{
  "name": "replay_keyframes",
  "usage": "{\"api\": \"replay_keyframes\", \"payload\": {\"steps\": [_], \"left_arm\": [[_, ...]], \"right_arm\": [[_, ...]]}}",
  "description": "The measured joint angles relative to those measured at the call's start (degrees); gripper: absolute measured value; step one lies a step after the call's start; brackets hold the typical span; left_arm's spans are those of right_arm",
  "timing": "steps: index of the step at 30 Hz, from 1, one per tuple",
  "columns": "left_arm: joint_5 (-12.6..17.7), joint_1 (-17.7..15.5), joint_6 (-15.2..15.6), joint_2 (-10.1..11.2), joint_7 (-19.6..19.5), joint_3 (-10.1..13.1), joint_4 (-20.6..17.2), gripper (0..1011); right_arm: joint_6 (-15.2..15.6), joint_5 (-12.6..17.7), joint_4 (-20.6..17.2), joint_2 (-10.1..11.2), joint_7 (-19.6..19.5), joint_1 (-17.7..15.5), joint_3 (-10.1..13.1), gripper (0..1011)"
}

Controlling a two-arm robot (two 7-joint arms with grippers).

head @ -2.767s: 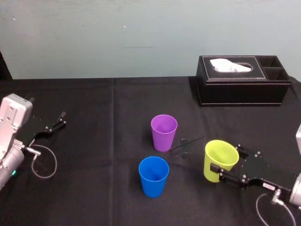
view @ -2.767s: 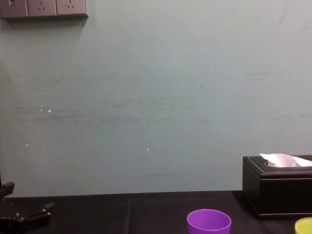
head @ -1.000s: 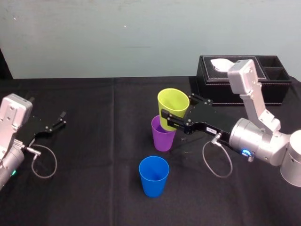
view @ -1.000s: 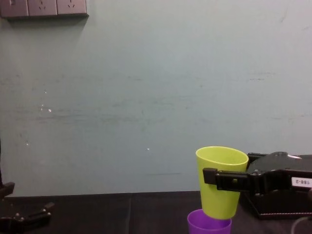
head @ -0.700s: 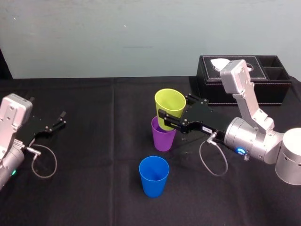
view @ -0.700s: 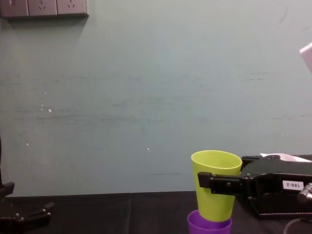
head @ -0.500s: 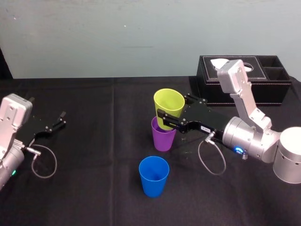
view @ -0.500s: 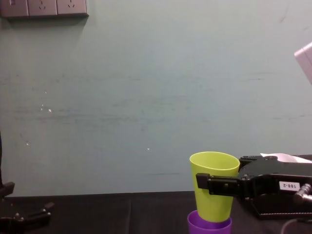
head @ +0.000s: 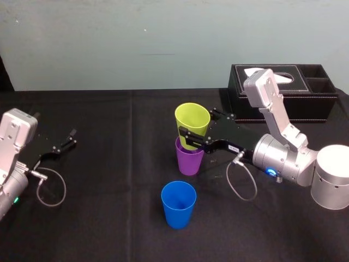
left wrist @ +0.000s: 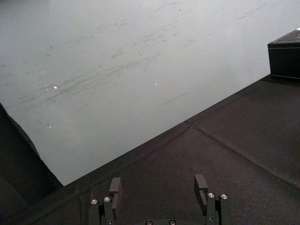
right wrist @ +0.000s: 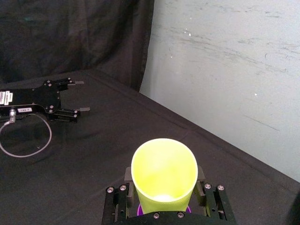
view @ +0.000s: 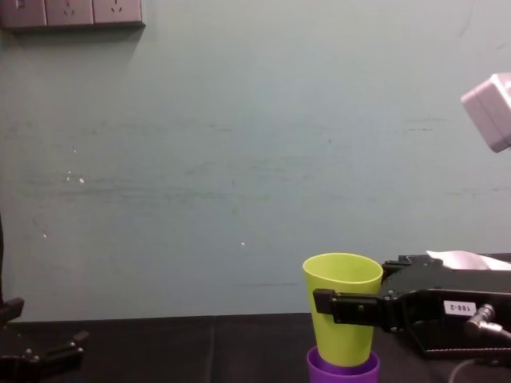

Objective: Stack the three plastic cups sequentially using one hand.

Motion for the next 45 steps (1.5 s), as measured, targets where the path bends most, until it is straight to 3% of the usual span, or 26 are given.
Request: {"api": "replay_keyframes", "payload": {"steps": [45], "left_arm": [[0.00, 0.00, 0.00, 0.00, 0.00, 0.00, 0.00, 1011]], "right_arm": [[-0.94, -1.33, 2.83, -0.82, 1.40, 0.31, -0.17, 735]]}}
